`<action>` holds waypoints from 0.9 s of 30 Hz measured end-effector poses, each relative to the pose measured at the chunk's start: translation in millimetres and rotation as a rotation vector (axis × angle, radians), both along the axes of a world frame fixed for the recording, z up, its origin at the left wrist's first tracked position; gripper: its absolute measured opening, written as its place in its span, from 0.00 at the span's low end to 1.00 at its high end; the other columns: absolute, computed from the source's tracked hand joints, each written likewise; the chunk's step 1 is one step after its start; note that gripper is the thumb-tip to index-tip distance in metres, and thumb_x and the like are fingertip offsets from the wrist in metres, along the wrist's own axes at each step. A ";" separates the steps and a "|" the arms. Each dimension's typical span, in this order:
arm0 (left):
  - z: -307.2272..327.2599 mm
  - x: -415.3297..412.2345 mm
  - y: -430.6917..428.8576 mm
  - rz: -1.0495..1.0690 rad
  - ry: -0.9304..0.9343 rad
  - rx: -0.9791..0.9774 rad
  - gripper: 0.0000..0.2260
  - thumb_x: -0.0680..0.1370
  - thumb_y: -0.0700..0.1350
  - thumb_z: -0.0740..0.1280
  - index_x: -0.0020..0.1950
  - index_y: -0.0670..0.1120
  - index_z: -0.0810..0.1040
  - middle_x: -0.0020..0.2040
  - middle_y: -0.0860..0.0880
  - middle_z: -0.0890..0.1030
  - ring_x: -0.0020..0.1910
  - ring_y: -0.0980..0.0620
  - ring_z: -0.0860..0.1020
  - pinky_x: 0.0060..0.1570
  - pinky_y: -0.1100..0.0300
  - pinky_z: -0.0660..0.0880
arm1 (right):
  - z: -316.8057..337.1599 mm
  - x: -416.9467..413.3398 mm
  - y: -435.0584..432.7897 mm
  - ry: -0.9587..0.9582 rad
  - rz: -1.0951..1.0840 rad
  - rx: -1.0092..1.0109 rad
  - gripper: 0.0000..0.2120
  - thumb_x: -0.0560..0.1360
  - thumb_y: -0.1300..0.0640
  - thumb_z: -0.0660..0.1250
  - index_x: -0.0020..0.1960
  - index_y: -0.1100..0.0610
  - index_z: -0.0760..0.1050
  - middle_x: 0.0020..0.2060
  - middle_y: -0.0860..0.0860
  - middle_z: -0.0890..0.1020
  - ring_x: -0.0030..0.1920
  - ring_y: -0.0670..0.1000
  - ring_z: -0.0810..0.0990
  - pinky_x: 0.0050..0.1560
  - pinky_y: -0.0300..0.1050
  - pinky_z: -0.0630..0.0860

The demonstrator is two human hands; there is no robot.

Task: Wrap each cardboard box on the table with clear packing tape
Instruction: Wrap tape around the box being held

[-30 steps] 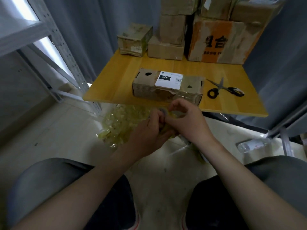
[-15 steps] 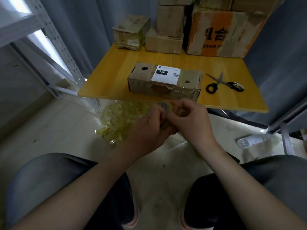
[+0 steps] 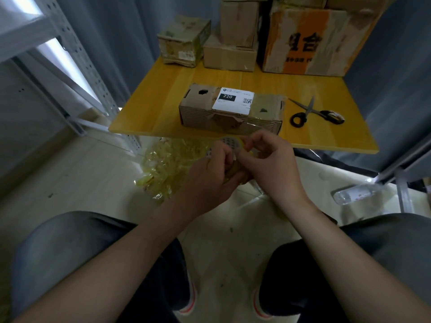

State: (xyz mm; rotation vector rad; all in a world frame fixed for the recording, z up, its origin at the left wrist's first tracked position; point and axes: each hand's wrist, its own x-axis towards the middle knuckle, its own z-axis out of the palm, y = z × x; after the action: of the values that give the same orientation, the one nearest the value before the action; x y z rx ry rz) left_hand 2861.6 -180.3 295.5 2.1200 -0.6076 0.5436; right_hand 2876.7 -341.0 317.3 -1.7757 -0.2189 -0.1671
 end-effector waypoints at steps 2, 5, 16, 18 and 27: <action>1.3 0.1 0.3 0.007 0.000 -0.002 0.17 0.77 0.53 0.69 0.48 0.55 0.59 0.32 0.60 0.62 0.26 0.59 0.66 0.26 0.67 0.60 | 2.0 -0.7 0.9 0.006 -0.002 0.030 0.08 0.75 0.62 0.76 0.46 0.54 0.77 0.48 0.50 0.86 0.49 0.51 0.87 0.45 0.56 0.84; 2.3 -0.2 0.5 0.014 -0.014 0.012 0.17 0.77 0.53 0.69 0.48 0.52 0.60 0.32 0.59 0.62 0.26 0.56 0.63 0.26 0.66 0.59 | 3.4 -0.3 1.1 -0.004 0.002 0.042 0.09 0.75 0.64 0.76 0.46 0.54 0.77 0.47 0.52 0.86 0.55 0.48 0.86 0.50 0.59 0.84; 6.1 -3.3 -0.8 -0.008 0.030 -0.025 0.18 0.76 0.54 0.68 0.48 0.59 0.55 0.33 0.58 0.64 0.28 0.56 0.65 0.27 0.66 0.62 | -4.6 -4.1 4.7 -0.054 -0.042 -0.010 0.11 0.75 0.58 0.74 0.38 0.60 0.76 0.38 0.44 0.84 0.45 0.50 0.86 0.38 0.58 0.83; 7.6 -2.8 -0.1 -0.014 0.043 -0.036 0.17 0.76 0.53 0.68 0.48 0.55 0.58 0.33 0.58 0.63 0.28 0.57 0.66 0.28 0.68 0.62 | -3.1 -3.9 4.1 -0.040 -0.040 -0.015 0.10 0.75 0.55 0.75 0.41 0.57 0.75 0.39 0.51 0.83 0.42 0.56 0.85 0.35 0.63 0.81; 2.2 -4.7 -5.9 0.017 -0.058 0.095 0.15 0.78 0.52 0.67 0.45 0.52 0.59 0.34 0.58 0.61 0.29 0.54 0.62 0.27 0.60 0.59 | 3.3 -5.5 6.3 -0.108 -0.073 -0.075 0.18 0.74 0.61 0.76 0.55 0.50 0.69 0.44 0.49 0.77 0.42 0.47 0.74 0.42 0.43 0.72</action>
State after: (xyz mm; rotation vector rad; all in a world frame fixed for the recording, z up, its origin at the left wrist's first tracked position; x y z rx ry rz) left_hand 2856.8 -186.3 297.7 2.2068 -0.6600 0.5982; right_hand 2871.2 -334.7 320.6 -1.8523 -0.2407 -0.3110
